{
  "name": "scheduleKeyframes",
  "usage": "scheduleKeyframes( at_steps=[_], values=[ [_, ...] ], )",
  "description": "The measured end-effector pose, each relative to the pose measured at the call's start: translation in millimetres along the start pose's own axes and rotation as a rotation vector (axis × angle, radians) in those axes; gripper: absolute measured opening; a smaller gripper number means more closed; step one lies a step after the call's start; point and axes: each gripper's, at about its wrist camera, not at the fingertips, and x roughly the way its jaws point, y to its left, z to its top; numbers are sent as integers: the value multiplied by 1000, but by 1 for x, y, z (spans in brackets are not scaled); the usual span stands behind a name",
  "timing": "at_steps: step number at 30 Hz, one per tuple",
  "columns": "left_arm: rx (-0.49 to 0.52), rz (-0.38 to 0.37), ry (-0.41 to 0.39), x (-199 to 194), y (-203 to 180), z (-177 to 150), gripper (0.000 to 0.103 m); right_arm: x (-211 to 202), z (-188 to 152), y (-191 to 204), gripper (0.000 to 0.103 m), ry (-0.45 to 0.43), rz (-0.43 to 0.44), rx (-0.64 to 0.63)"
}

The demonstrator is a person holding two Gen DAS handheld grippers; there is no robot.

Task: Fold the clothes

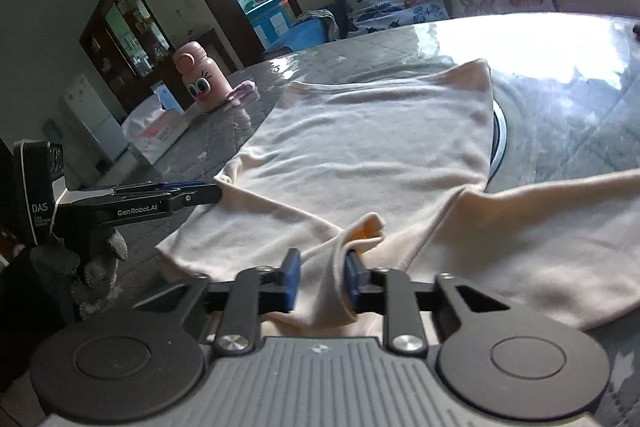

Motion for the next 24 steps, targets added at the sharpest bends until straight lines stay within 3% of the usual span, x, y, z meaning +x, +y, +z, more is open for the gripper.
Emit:
scheduleKeyframes(
  at_steps=[1,2,5,13,19,22,24],
  values=[
    [-3,-1,3,2,1,-1,27,0,1,2,16,-1,-7,-12],
    [-8,-7,2,2,2,-1,17,0,3,3,16,-4,-10,-24],
    [-13,-4,-29,-1,3,-3,6,-1,7,8,9,-19,-18,-52],
    [-114,7,-101,-14,17,-5,2,-15,20,16,5,-142,-47,-109],
    [-139,61,-68,-7,28,-7,1,16,15,-12,11,-62,-100,-21],
    [-121,43,-85,-16,26,-4,2,16,11,-12,13,-61,-133,-32],
    [-89,21,-98,-23,18,-1,2,9,12,-4,19,-90,-139,-79]
  ],
)
